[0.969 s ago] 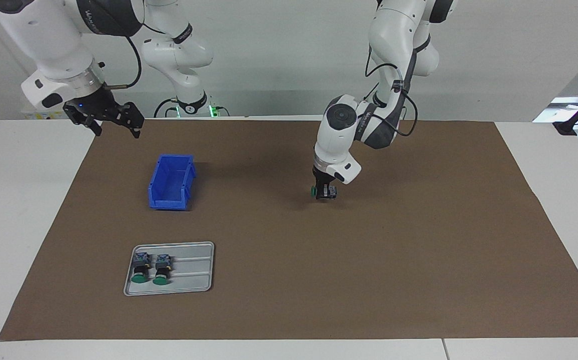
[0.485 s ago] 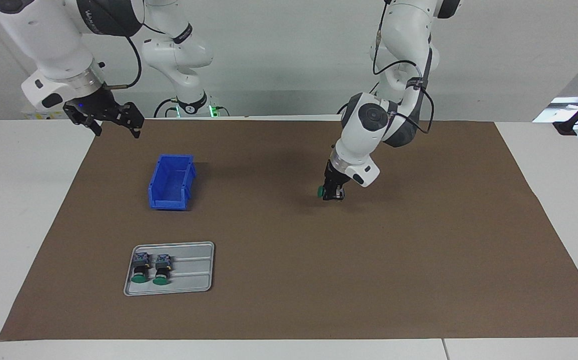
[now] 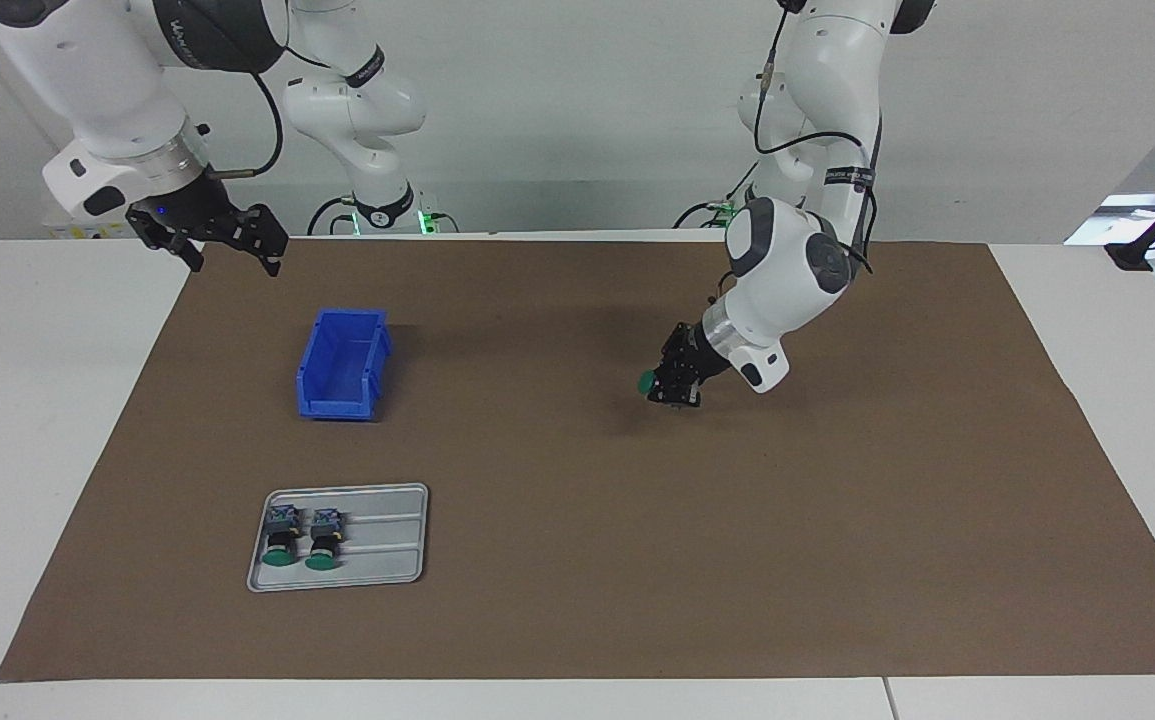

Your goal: Place and press button with both arms

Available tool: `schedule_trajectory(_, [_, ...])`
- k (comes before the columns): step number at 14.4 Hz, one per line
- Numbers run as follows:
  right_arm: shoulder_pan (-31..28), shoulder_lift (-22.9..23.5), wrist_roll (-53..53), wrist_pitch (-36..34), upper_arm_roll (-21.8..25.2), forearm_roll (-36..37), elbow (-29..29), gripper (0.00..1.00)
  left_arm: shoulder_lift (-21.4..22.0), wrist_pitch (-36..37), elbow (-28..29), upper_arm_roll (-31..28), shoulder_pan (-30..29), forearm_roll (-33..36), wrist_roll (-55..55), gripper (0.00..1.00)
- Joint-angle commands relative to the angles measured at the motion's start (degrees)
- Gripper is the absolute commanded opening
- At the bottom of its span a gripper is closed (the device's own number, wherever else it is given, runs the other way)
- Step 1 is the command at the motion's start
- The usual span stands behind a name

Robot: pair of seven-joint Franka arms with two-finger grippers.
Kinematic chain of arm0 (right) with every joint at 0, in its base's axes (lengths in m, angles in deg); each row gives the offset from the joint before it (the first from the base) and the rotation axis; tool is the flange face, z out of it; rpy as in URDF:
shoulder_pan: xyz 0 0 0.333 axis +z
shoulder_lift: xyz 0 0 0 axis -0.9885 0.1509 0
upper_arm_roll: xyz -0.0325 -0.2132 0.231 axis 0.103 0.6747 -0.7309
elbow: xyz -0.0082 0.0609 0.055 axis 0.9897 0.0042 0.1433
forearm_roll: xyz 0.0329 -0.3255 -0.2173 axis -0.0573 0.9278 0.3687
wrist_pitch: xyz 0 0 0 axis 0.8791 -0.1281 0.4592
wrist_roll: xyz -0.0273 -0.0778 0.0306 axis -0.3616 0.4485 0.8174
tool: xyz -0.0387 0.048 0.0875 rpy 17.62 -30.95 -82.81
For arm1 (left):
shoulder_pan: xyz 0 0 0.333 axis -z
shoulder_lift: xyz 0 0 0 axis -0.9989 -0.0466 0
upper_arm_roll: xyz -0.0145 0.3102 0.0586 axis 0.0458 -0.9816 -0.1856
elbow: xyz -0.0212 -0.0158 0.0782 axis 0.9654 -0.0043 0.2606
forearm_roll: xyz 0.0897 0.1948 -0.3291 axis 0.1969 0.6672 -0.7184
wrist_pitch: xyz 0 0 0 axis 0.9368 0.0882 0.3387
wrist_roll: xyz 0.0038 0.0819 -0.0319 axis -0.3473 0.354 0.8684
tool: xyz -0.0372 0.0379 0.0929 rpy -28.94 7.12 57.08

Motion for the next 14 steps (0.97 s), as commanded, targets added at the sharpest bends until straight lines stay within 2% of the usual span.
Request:
schedule_trajectory(1, [-0.39, -1.25, -0.86, 0.24, -0.23, -0.28, -1.37, 0.98, 3.94, -1.65, 5.96, 0.16, -1.83, -9.81, 9.65, 0.10])
schedule_trajectory(4, [-0.39, -1.25, -0.94, 0.24, -0.23, -0.28, -1.37, 0.98, 5.70, -1.74, 9.57, 0.16, -3.67, -16.77, 16.09, 0.03])
schedule_trajectory(9, [-0.48, -1.25, -0.86, 0.24, -0.23, -0.28, -1.37, 0.98, 6.67, -1.48, 11.77, 0.25, -5.53, -30.02, 26.27, 0.01])
schedule_trajectory(12, [-0.39, -1.25, -0.86, 0.24, -0.23, -0.28, -1.37, 0.98, 5.27, -1.13, 13.00, 0.25, -5.00, -39.70, 33.38, 0.01])
schedule_trajectory(14, [-0.39, -1.25, -0.86, 0.24, -0.23, -0.28, -1.37, 0.98, 3.17, 1.67, 13.09, 0.25, -5.26, -45.33, 38.49, 0.01])
